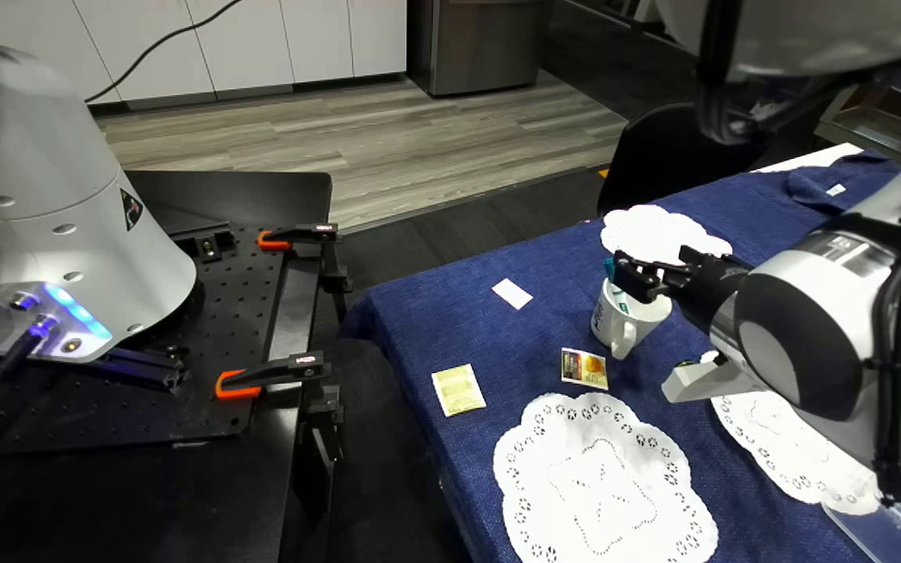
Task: Put the green marker in the mug
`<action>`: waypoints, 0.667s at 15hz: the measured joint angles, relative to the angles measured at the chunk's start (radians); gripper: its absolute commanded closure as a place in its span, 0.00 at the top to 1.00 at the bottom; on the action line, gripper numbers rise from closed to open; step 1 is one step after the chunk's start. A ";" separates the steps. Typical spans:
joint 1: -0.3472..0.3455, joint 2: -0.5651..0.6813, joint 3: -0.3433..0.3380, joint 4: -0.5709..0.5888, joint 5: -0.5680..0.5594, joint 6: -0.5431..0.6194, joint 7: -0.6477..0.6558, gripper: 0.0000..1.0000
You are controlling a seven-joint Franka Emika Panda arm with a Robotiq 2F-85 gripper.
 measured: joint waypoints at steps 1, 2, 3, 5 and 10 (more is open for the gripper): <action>0.004 -0.024 0.000 -0.021 0.000 -0.002 0.000 1.00; 0.009 -0.052 0.000 -0.046 0.000 -0.003 0.000 1.00; 0.015 -0.082 0.000 -0.075 0.000 -0.004 0.000 1.00; 0.026 -0.148 -0.004 -0.140 0.000 -0.004 0.000 1.00; 0.054 -0.309 -0.034 -0.295 0.000 -0.004 -0.003 1.00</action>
